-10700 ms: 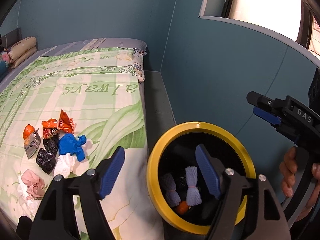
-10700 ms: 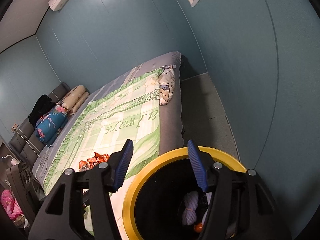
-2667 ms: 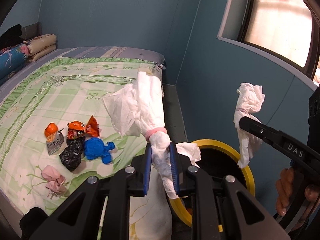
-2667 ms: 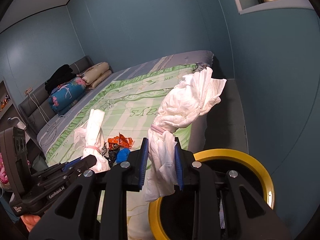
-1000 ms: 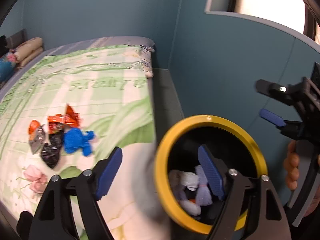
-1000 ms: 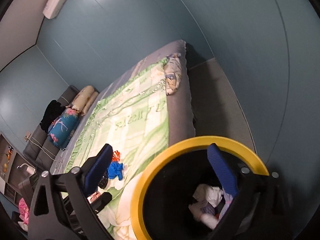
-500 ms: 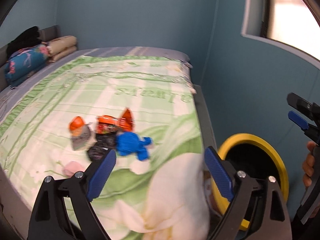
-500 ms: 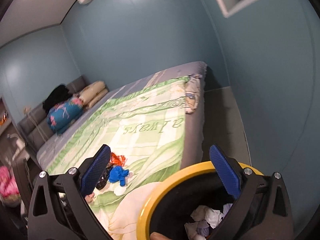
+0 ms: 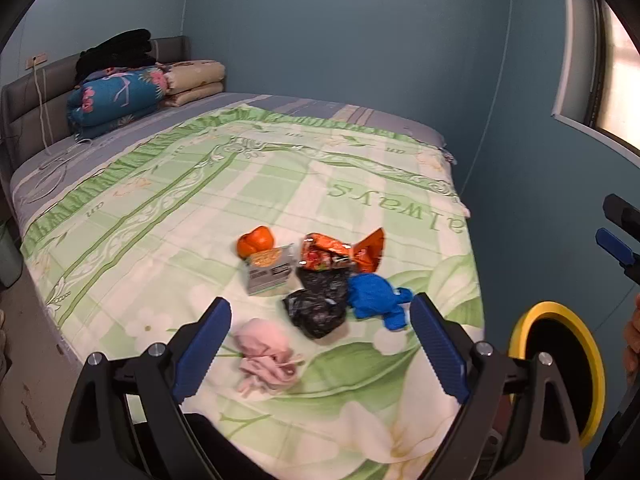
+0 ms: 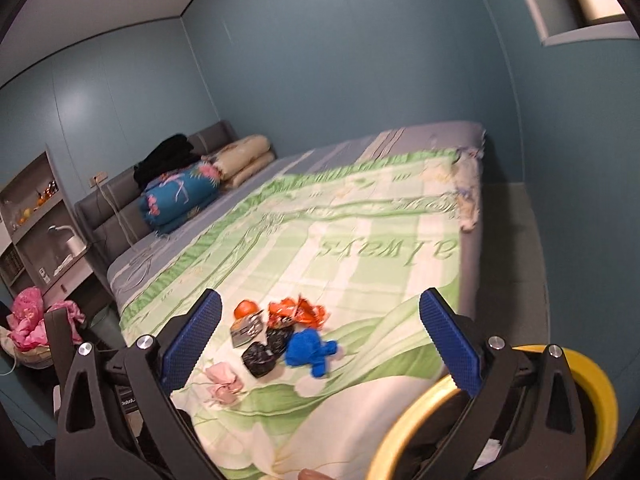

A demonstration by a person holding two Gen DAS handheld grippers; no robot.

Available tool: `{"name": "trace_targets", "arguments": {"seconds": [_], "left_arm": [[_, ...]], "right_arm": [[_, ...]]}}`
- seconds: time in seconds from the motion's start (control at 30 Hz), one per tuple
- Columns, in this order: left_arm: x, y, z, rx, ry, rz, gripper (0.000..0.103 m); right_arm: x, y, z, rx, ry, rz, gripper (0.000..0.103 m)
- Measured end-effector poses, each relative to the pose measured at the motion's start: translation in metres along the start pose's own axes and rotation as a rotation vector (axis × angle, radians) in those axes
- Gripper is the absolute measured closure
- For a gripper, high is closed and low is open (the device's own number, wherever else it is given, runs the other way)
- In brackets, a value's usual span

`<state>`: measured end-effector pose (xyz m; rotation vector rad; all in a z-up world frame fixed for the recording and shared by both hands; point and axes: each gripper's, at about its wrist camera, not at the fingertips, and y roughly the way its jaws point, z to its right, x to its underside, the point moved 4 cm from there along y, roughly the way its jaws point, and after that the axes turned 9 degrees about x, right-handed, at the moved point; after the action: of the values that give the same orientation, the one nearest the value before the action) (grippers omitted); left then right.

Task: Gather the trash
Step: 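Move both open tools back over the remaining trash on the bed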

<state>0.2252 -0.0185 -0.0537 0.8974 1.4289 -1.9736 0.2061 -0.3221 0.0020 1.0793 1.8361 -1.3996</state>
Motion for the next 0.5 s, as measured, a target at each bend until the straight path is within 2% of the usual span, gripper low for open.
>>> {"name": "trace_targets", "arguments": {"seconds": [0.13,0.33,0.5], "left_arm": [[0.006,0.003,-0.026,-0.027,-0.034,-0.010,0.015],[0.018,0.019,-0.052,-0.051,-0.074,-0.047,0.015],[0.028,0.038,-0.067,-0.061,-0.092,-0.085,0.015]], "right_arm": [[0.001,0.024,-0.021,-0.009,-0.021,-0.038,0.008],[0.010,0.070,-0.055,0.033,-0.127,-0.088,0.008],[0.017,0.122,-0.078,0.066,-0.225,-0.167,0.008]]}}
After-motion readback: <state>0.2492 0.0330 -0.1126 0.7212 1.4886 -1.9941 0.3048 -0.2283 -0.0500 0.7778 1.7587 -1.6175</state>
